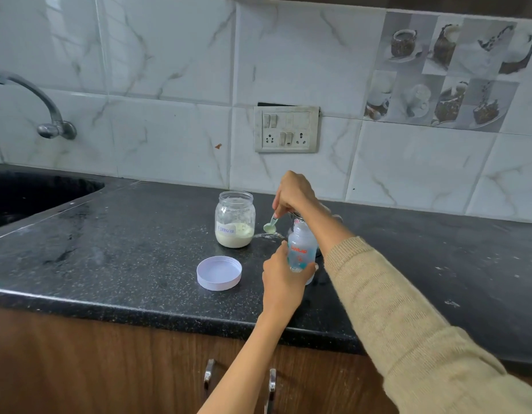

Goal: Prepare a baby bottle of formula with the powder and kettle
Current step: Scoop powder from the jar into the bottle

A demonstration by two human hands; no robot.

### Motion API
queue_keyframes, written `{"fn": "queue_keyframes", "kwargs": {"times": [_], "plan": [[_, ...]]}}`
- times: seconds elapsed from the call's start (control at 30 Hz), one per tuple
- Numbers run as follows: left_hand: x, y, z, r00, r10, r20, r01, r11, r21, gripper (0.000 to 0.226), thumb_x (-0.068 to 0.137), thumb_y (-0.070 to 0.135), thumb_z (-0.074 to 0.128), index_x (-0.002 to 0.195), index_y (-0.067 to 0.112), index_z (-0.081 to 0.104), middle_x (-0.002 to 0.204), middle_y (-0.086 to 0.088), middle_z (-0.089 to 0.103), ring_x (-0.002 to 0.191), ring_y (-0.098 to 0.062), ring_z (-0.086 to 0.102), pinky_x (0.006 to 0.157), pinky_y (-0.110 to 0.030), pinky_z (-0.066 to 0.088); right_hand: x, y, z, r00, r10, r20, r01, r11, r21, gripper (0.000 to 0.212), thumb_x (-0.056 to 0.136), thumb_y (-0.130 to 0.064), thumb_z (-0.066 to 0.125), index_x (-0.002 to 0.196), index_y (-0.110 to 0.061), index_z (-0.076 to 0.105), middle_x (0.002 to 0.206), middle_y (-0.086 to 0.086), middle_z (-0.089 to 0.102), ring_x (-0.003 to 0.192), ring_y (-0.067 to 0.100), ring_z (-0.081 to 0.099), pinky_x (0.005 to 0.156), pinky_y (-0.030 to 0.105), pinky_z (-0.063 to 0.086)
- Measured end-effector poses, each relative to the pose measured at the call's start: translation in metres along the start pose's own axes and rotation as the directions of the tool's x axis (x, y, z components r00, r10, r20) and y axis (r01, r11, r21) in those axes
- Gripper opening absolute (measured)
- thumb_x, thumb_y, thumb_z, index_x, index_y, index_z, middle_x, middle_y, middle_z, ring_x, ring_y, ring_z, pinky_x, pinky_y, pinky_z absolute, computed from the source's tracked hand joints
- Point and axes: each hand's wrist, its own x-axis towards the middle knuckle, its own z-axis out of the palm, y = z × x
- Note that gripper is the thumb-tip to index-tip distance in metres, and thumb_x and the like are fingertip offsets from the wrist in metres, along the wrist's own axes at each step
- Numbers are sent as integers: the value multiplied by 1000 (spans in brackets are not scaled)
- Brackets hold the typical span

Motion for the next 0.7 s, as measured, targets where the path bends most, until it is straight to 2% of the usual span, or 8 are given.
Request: {"fn": "queue_keyframes", "kwargs": {"times": [0.07, 0.13, 0.27, 0.3, 0.4, 0.6, 0.63, 0.7], "plan": [[0, 0, 0, 1000, -6, -3, 6, 1000, 0, 31, 75, 25, 72, 103, 16, 61, 99, -1, 69, 94, -20, 64, 82, -42, 52, 2, -4, 5, 999, -42, 31, 45, 994, -99, 10, 80, -3, 68, 73, -3, 76, 49, -1, 63, 46, 7, 58, 47, 21, 41], [0, 0, -1, 1000, -14, 2, 14, 1000, -5, 31, 75, 26, 71, 103, 16, 61, 100, -1, 69, 95, -20, 63, 83, -41, 52, 2, -8, 8, 995, -65, 82, 80, 976, -204, 8, 80, -5, 69, 77, -6, 76, 56, 0, 65, 53, 8, 59, 47, 21, 37], [-1, 2, -2, 999, -34, 5, 34, 999, -2, 26, 74, 24, 70, 96, 13, 60, 96, -4, 69, 93, -23, 63, 79, -41, 51, 2, -11, 15, 973, -15, 230, 100, 926, -364, 6, 79, -6, 70, 82, -10, 73, 65, -1, 65, 67, 14, 62, 47, 22, 39], [-1, 3, -3, 999, -38, 5, 38, 999, 0, 25, 75, 22, 69, 97, 12, 59, 97, -4, 68, 93, -23, 63, 78, -40, 51, 1, -12, 17, 965, 2, 264, 106, 914, -393, 5, 77, -6, 72, 76, -11, 71, 63, -1, 65, 68, 14, 61, 48, 21, 40], [-3, 6, -4, 999, -43, 10, 43, 999, -2, 29, 77, 15, 65, 105, 9, 59, 102, -7, 68, 97, -25, 63, 73, -35, 48, 0, -15, 21, 933, 79, 352, 97, 885, -456, 23, 69, -7, 81, 62, -15, 61, 46, -5, 61, 64, 11, 61, 52, 22, 44], [-6, 11, -6, 1000, -11, -1, 11, 1000, 11, 25, 82, 6, 59, 106, 7, 58, 104, -9, 68, 92, -19, 61, 71, -25, 41, -2, -14, 36, 894, 153, 421, 109, 837, -537, 23, 72, -10, 79, 58, -14, 62, 41, -3, 61, 78, 17, 63, 53, 25, 45], [-6, 11, -6, 1000, -4, -7, 4, 1000, 18, 27, 82, 6, 59, 109, 6, 58, 105, -9, 68, 91, -17, 60, 71, -24, 41, -3, -14, 38, 880, 165, 446, 115, 836, -537, 21, 73, -11, 79, 60, -14, 62, 50, -2, 66, 82, 18, 64, 58, 26, 48], [-6, 11, -6, 1000, -6, -3, 6, 1000, 13, 29, 82, 7, 60, 111, 7, 58, 106, -7, 67, 92, -15, 59, 74, -26, 43, -2, -14, 39, 851, 169, 497, 134, 845, -517, 18, 76, -11, 77, 64, -14, 63, 81, 0, 74, 92, 18, 68, 69, 28, 51]]}}
